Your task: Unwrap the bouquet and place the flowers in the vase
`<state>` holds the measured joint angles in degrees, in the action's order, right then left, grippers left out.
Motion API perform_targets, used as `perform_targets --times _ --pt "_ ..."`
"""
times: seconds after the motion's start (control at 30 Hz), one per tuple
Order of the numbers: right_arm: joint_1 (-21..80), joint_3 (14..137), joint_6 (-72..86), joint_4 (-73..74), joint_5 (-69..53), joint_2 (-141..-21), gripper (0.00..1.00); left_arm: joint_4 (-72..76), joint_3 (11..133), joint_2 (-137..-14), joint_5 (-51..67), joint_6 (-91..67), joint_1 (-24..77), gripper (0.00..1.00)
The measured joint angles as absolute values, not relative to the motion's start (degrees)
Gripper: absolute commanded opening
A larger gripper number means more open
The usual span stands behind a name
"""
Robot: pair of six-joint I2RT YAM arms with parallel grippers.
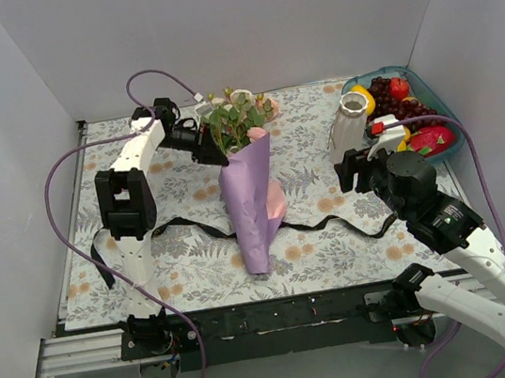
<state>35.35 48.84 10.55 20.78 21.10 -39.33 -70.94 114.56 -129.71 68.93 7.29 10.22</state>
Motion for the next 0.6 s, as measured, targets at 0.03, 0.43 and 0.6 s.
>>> perform_targets --times 0.03,0.43,0.6 --pt "35.4 48.8 10.5 20.8 21.1 -39.3 0.72 -71.5 116.2 -129.7 69.5 7.0 10.2 0.02" --pt "35.4 48.8 10.7 20.8 21.1 -38.7 0.72 -60.5 114.8 -119.3 72.9 -9.2 13.0 0.37" --pt "35.4 48.8 10.8 20.8 21.1 -38.0 0.72 -53.5 113.0 -113.2 72.8 -16.8 16.8 0.63"
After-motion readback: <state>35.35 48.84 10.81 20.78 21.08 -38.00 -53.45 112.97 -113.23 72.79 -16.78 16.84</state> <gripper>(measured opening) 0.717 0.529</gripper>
